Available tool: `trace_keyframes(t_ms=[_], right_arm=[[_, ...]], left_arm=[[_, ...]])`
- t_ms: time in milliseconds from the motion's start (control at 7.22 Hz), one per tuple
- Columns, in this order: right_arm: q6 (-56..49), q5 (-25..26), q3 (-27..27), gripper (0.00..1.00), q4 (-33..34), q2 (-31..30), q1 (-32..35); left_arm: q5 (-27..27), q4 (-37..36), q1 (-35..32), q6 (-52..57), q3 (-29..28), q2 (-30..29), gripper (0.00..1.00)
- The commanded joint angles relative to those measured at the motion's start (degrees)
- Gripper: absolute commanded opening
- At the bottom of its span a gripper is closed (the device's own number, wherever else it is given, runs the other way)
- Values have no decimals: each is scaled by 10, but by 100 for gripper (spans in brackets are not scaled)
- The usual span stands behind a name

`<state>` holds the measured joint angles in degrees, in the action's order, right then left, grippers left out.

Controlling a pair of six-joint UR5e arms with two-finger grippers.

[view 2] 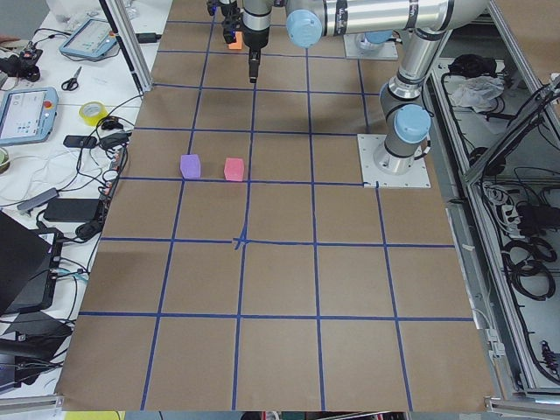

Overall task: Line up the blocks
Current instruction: 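Close the right gripper on the orange cube, then carry the orange cube toward the table center and lower it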

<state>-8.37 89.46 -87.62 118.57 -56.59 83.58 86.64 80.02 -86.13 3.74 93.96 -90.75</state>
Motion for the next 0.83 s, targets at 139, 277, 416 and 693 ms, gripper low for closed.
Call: trace_keyframes(t_ms=[139,277,416,693], right_arm=[[42,2,8,42,-3,-7,21],[42,3,27,42,-7,-5,38],[58,3,39,42,-6,-5,72],[147,2,60,42,-6,-2,136]], left_arm=[[27,0,-1,-6,-2,-3,100],[26,1,-3,-6,-4,-3,100],[27,1,-4,-6,-7,-3,100],[28,1,-16,-22,-7,-2,100]])
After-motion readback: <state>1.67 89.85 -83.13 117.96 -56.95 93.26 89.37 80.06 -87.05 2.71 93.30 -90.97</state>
